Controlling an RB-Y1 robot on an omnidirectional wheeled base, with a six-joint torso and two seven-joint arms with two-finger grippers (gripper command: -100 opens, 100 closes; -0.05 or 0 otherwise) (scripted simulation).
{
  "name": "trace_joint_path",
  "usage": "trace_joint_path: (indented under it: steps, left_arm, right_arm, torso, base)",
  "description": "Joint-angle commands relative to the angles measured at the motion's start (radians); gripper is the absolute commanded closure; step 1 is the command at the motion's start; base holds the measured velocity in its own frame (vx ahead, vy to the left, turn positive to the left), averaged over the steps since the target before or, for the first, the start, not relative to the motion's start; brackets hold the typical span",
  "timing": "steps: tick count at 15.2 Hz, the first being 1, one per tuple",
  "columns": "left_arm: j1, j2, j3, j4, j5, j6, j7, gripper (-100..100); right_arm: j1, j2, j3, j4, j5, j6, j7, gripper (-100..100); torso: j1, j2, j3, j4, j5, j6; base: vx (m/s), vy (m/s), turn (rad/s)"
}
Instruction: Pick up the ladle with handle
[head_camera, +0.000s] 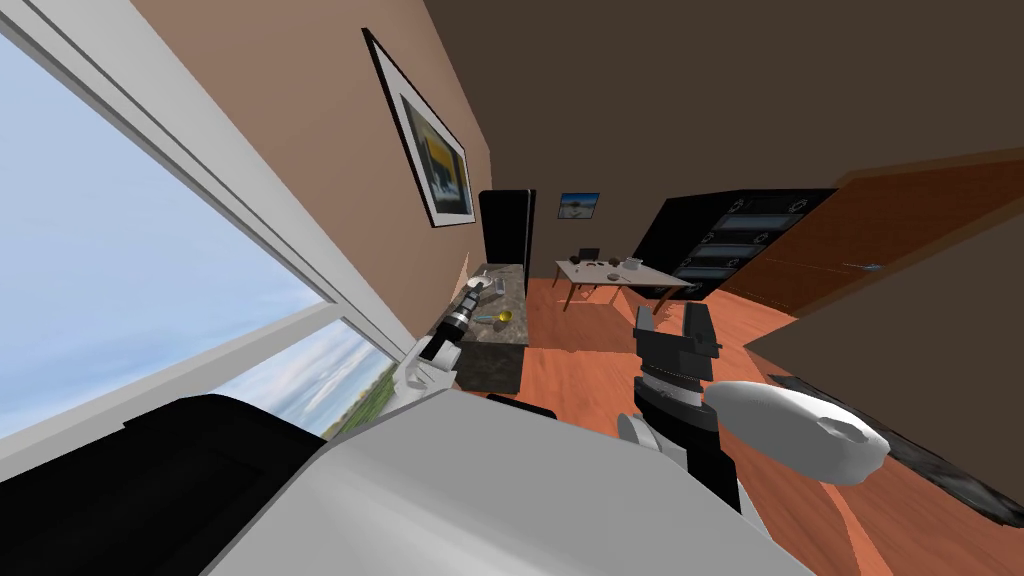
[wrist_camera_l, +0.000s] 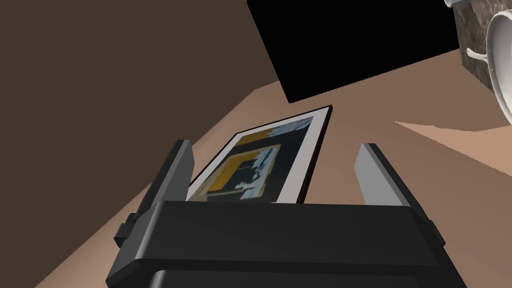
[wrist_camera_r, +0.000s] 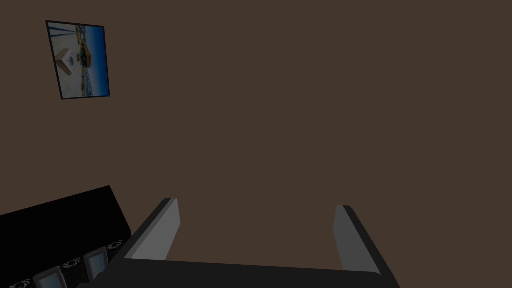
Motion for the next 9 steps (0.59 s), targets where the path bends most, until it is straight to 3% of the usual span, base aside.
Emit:
trace_joint_path:
  steps: [1, 2, 9]
  left_arm:
    - [-0.013, 0.005, -0.002, 0.008, 0.003, 0.034, -0.001, -100]
    - [-0.034, 0.014, -0.011, 0.023, 0.007, 0.067, -0.005, -100]
    - [-0.077, 0.030, -0.030, 0.055, 0.016, 0.197, -0.013, -100]
  right_arm:
    - [0.000, 0.000, 0.000, 0.000, 0.000, 0.000, 0.000, 0]
    - [0.000, 0.000, 0.000, 0.000, 0.000, 0.000, 0.000, 0]
    - [0.000, 0.000, 0.000, 0.000, 0.000, 0.000, 0.000, 0]
  torso:
    - [0.000, 0.000, 0.000, 0.000, 0.000, 0.000]
    - [0.000, 0.000, 0.000, 0.000, 0.000, 0.000]
    - [0.000, 0.000, 0.000, 0.000, 0.000, 0.000]
  base:
    - [0.004, 0.000, -0.012]
    - [0.005, -0.001, -0.032]
    - [0.006, 0.000, -0.026]
